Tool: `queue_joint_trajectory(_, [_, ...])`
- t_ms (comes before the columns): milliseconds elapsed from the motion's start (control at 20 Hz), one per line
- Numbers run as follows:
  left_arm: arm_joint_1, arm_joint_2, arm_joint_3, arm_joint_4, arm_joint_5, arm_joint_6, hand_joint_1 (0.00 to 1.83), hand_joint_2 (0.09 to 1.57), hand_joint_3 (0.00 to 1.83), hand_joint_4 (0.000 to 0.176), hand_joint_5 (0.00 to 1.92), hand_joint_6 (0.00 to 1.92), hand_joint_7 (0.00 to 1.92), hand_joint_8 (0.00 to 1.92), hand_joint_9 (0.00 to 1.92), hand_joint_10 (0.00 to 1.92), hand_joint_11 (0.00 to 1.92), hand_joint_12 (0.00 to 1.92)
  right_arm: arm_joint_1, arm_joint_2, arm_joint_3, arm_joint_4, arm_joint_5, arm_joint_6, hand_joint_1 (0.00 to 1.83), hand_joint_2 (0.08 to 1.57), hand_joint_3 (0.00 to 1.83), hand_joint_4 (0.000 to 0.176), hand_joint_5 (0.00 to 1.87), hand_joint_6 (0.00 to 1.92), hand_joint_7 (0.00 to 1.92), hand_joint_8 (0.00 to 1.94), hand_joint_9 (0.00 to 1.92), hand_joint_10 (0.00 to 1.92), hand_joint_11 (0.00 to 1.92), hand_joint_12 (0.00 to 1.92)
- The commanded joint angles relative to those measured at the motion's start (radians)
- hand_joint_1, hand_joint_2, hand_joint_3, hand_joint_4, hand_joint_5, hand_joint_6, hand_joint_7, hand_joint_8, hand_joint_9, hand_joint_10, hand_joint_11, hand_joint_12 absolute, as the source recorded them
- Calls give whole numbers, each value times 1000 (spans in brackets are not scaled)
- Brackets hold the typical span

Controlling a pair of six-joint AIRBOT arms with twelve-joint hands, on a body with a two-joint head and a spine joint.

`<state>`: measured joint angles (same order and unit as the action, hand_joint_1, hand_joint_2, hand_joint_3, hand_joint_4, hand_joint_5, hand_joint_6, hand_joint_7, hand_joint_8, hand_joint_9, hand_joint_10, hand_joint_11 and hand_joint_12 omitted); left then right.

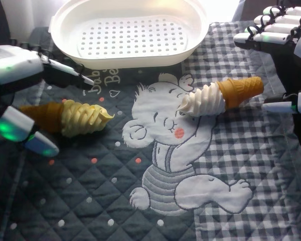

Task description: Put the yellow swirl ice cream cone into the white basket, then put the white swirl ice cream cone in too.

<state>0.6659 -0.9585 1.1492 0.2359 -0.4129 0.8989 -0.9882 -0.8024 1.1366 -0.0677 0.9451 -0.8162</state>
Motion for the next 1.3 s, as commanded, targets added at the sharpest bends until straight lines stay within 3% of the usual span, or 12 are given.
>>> queue_joint_trajectory(0, [-22, -21, 16, 0, -42, -1, 851, 683, 1, 79, 569, 10, 593, 8, 698, 6, 403, 889, 14, -2, 6, 30, 117, -4, 820, 1016, 5, 30, 368, 5, 369, 4, 279, 0, 212, 24])
queue_joint_trajectory(100, [-39, -55, 47, 7, -7, -1, 879, 679, 0, 78, 564, 4, 607, 10, 689, 1, 380, 878, 14, -5, 8, 25, 117, -4, 879, 1005, 0, 12, 381, 8, 367, 2, 282, 3, 223, 25])
queue_joint_trajectory(200, [-41, -66, 55, 5, -2, -1, 863, 708, 0, 84, 572, 0, 638, 3, 700, 3, 368, 929, 14, -5, 9, 26, 117, -4, 854, 1018, 4, 26, 369, 1, 374, 3, 292, 5, 235, 26])
queue_joint_trajectory(300, [-41, -68, 55, 4, -1, -2, 977, 881, 8, 0, 833, 19, 867, 29, 841, 32, 394, 1117, 14, -5, 10, 26, 117, -4, 834, 1032, 7, 39, 355, 0, 384, 5, 297, 5, 255, 30])
queue_joint_trajectory(350, [-40, -69, 55, 2, -2, -3, 1201, 1007, 6, 0, 1222, 190, 1026, 778, 976, 56, 468, 1215, 14, -5, 10, 26, 117, -4, 837, 1035, 7, 37, 355, 0, 383, 3, 295, 3, 253, 29])
queue_joint_trajectory(450, [-38, -62, 56, 1, -26, -28, 1219, 984, 0, 0, 1365, 269, 913, 1688, 916, 1732, 706, 1861, 14, -5, 10, 26, 117, -4, 831, 1034, 4, 31, 366, 4, 400, 8, 316, 10, 272, 35])
queue_joint_trajectory(500, [-44, -55, 56, -3, -50, -37, 1220, 982, 0, 0, 1371, 269, 880, 1874, 940, 1883, 795, 1909, 14, -5, 10, 26, 117, -4, 824, 1038, 5, 25, 370, 5, 409, 10, 329, 14, 283, 39])
queue_joint_trajectory(750, [-138, -29, 59, 0, -109, -39, 1219, 973, 1, 0, 1403, 209, 824, 1900, 896, 1921, 832, 1921, 14, -5, 10, 27, 117, -4, 887, 1052, 4, 0, 378, 2, 405, 1, 328, 4, 275, 27])
queue_joint_trajectory(850, [-195, -25, 66, 8, -131, -38, 1216, 974, 0, 0, 1397, 220, 902, 1456, 899, 1713, 832, 1898, 14, -5, 10, 27, 117, -4, 905, 1047, 0, 0, 384, 2, 409, 2, 333, 4, 274, 23])
queue_joint_trajectory(950, [-253, -30, 83, 14, -150, -37, 1216, 966, 0, 0, 1438, 135, 868, 1774, 986, 1913, 1086, 1920, 14, -7, 11, 28, 118, -4, 916, 1048, 0, 0, 391, 5, 418, 4, 338, 5, 274, 21])
queue_joint_trajectory(1150, [-369, -134, 201, 2, -70, -18, 1222, 961, 0, 0, 1474, 59, 985, 1443, 999, 1778, 1023, 1904, 14, -25, 24, 28, 118, -4, 910, 1042, 0, 0, 411, 9, 436, 8, 360, 10, 316, 33])
queue_joint_trajectory(1250, [-408, -224, 313, 4, 42, -18, 1216, 970, 0, 0, 1470, 44, 880, 1619, 936, 1913, 1022, 1920, 14, -33, 30, 27, 118, -4, 932, 1035, 0, 0, 405, 3, 441, 6, 359, 6, 316, 29])
